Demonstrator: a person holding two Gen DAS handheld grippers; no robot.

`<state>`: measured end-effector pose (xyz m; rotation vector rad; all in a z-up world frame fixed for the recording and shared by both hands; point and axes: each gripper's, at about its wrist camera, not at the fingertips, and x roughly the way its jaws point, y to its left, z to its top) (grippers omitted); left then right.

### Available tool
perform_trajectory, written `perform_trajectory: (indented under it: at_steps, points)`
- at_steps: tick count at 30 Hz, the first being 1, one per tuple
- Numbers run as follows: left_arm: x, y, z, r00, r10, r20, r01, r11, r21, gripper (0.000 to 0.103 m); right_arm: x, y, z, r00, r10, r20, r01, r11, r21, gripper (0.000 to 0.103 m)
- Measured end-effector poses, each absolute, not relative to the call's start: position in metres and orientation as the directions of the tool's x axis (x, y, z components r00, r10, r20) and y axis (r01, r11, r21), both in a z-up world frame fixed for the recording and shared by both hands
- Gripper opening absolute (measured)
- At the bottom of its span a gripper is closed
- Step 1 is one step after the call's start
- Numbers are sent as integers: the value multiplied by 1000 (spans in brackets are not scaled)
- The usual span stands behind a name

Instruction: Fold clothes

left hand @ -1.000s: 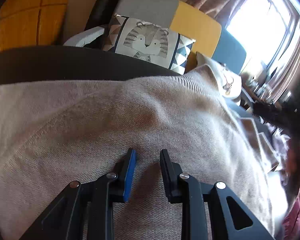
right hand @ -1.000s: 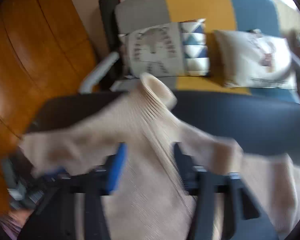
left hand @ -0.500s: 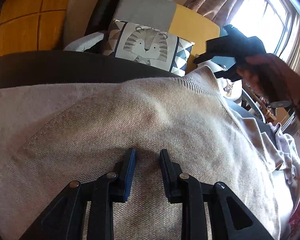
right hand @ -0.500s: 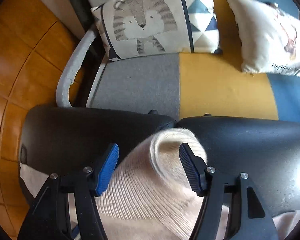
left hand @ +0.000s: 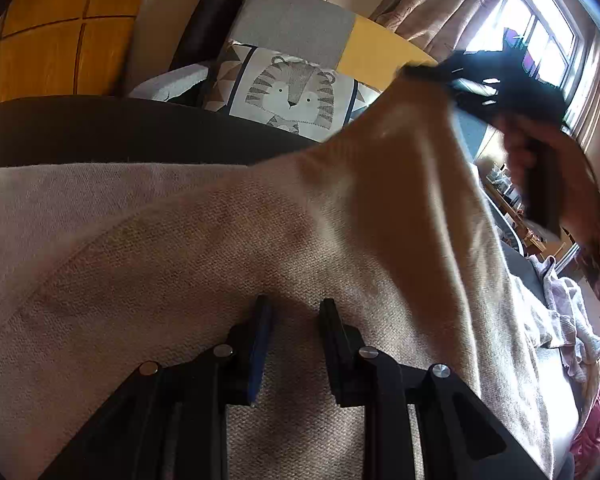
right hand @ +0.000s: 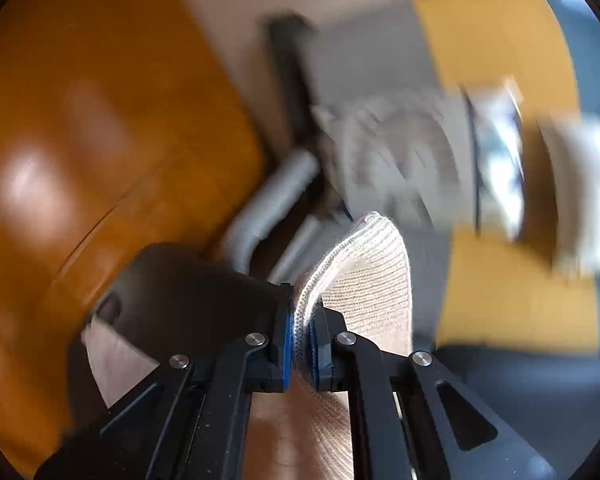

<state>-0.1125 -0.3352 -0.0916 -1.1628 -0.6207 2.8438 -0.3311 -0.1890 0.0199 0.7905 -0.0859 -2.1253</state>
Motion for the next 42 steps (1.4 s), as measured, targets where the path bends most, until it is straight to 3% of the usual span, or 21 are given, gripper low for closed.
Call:
perform_trajectory:
  at_steps: [1, 5, 9, 12, 13, 15, 17, 19, 21, 22, 28, 31, 35, 39, 42]
  points:
    - [-112, -335, -92, -725, 153, -672, 140, -922, -362, 24, -316, -185, 25, -435, -758, -486, 739, -609, 289, 7]
    - [-113, -335, -92, -724, 150, -673, 140, -924, -357, 24, -264, -175, 13, -345, -757, -555, 856, -496, 144, 7]
    - [-114, -335, -91, -723, 152, -674, 139, -924, -357, 24, -226, -179, -43, -307, -607, -733, 898, -440, -11, 7]
    - [-116, -336, -91, -722, 151, -675, 138, -925, -355, 24, -220, -167, -78, -297, -539, -788, 866, -500, 17, 8]
    - [-116, -336, -91, -722, 152, -676, 138, -925, -355, 24, -223, -162, -81, -280, -553, -785, 849, -525, 67, 11]
    - [-115, -335, -91, -721, 152, -676, 137, -925, -355, 24, -225, -150, -82, -250, -586, -771, 802, -571, 174, 26]
    - [-115, -334, -91, -721, 153, -676, 137, -924, -356, 24, -225, -136, -79, -252, -619, -744, 749, -611, 255, 31]
    - [-115, -333, -91, -720, 154, -677, 137, -924, -357, 24, -214, -113, -70, -329, -649, -685, 704, -652, 280, 33]
    - [-115, -333, -91, -717, 159, -678, 137, -922, -361, 24, -213, -89, -64, -428, -634, -644, 632, -719, 288, 52]
    - [-115, -334, -90, -715, 160, -681, 139, -922, -363, 24, -213, -77, -62, -477, -620, -623, 592, -751, 294, 54]
    - [-115, -347, -63, -688, 133, -713, 225, -895, -384, 25, -226, -56, -73, -597, -304, -742, 394, -917, 59, 54]
    - [-123, -383, -40, -748, 24, -664, 304, -876, -374, 24, -233, -58, -86, -602, -199, -773, 351, -936, -33, 41]
    - [-168, -427, -41, -652, -113, -750, 378, -906, -191, 24, -239, -54, -105, -590, -141, -795, 304, -951, -57, 35]
    - [-201, -431, -78, -528, -113, -842, 306, -950, -64, 24, -238, -56, -105, -608, -124, -784, 293, -953, -76, 35]
    - [-206, -419, -87, -549, -140, -824, 223, -975, 16, 25, -241, -51, -107, -606, -126, -786, 296, -952, -75, 35]
